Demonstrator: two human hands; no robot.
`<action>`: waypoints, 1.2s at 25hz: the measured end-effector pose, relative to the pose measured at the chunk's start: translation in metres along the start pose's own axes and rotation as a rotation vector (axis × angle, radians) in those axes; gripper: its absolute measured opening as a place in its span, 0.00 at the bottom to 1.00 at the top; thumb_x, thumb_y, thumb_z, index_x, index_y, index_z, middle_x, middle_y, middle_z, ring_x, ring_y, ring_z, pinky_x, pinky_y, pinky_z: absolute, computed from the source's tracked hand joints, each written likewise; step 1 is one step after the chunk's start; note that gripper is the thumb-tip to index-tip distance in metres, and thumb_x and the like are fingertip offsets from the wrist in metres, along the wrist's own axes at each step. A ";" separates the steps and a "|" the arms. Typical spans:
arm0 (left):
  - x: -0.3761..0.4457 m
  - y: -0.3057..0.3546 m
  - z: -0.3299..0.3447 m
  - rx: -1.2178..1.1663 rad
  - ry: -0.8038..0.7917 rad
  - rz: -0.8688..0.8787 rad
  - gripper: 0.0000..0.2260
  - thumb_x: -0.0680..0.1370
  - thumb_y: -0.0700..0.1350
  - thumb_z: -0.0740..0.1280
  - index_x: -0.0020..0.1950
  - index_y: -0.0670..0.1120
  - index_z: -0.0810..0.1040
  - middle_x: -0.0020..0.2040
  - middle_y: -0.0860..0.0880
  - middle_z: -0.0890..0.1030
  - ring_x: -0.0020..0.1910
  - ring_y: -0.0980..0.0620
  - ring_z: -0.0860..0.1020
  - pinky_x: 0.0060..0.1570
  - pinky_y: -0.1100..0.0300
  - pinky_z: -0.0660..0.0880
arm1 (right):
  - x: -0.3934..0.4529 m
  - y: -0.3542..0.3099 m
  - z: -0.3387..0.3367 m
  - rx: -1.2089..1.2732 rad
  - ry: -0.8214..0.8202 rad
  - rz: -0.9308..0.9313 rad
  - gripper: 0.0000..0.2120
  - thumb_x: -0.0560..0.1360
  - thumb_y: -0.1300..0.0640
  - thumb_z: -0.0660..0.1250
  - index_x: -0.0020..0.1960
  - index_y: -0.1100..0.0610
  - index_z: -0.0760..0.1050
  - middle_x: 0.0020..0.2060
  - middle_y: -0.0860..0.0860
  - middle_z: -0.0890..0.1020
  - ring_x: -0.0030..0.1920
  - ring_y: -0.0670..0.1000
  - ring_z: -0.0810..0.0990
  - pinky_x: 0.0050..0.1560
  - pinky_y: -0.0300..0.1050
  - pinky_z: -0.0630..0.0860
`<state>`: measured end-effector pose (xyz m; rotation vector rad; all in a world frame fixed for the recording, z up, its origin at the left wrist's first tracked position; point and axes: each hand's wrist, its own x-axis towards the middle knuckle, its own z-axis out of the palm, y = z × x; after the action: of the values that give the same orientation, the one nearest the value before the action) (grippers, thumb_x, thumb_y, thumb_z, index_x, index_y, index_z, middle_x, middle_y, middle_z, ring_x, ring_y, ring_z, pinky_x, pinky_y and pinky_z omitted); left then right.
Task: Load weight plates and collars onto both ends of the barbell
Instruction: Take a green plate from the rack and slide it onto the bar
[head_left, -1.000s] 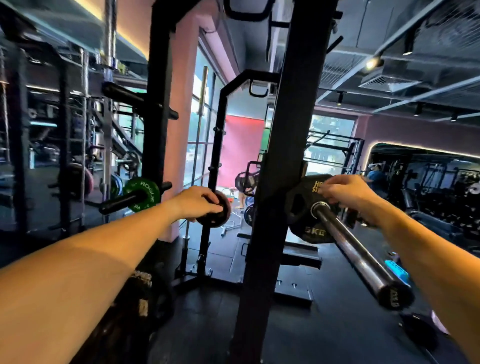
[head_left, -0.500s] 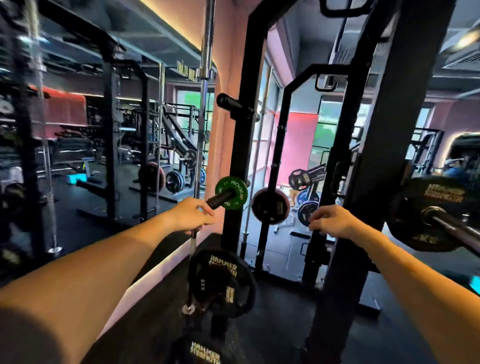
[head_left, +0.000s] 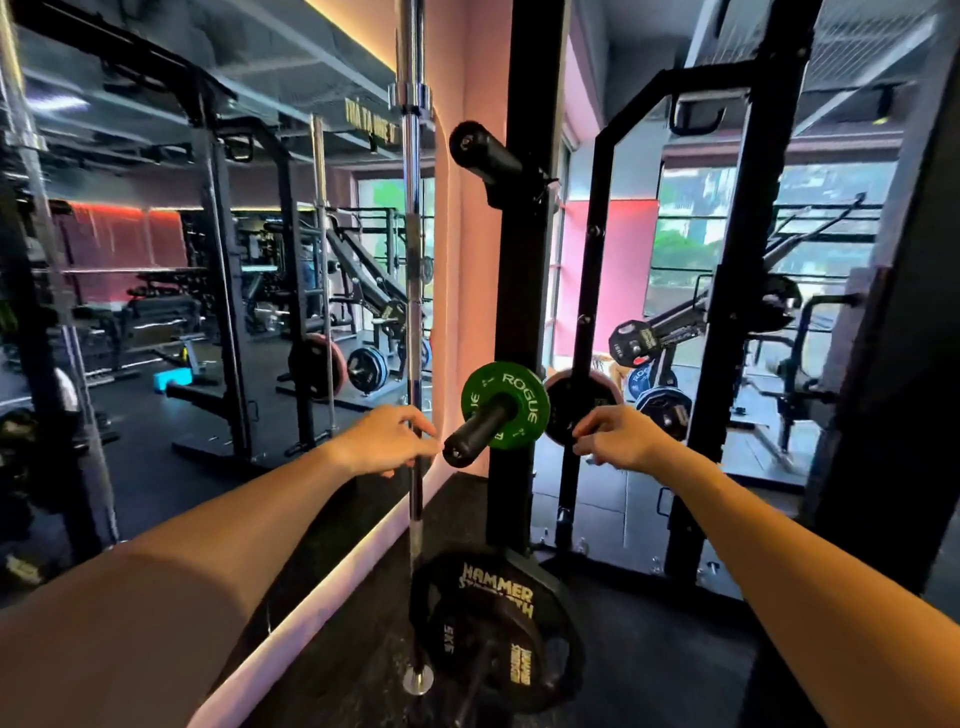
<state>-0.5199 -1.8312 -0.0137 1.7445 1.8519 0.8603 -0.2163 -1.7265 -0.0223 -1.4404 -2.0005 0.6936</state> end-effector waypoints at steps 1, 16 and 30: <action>0.025 -0.003 0.001 -0.008 -0.004 0.000 0.09 0.77 0.49 0.72 0.56 0.49 0.80 0.44 0.45 0.82 0.41 0.52 0.80 0.35 0.59 0.76 | 0.021 0.002 0.005 0.018 0.006 0.012 0.05 0.72 0.60 0.75 0.48 0.57 0.82 0.39 0.55 0.84 0.38 0.52 0.80 0.34 0.37 0.73; 0.215 -0.024 0.049 -0.242 -0.090 -0.044 0.27 0.81 0.52 0.68 0.77 0.52 0.64 0.65 0.48 0.78 0.50 0.55 0.78 0.36 0.63 0.73 | 0.131 0.012 0.058 -0.017 0.232 -0.071 0.14 0.72 0.44 0.76 0.47 0.49 0.74 0.38 0.46 0.80 0.40 0.48 0.81 0.40 0.46 0.79; -0.006 -0.014 -0.004 -0.195 0.113 0.260 0.14 0.78 0.52 0.72 0.59 0.45 0.79 0.52 0.45 0.82 0.50 0.43 0.83 0.47 0.46 0.82 | -0.093 -0.073 0.077 0.303 0.213 -0.068 0.12 0.77 0.54 0.72 0.57 0.50 0.72 0.48 0.46 0.82 0.46 0.49 0.83 0.39 0.38 0.79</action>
<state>-0.5320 -1.8381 -0.0221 1.8698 1.5672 1.2185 -0.2952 -1.8417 -0.0395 -1.2080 -1.6907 0.7440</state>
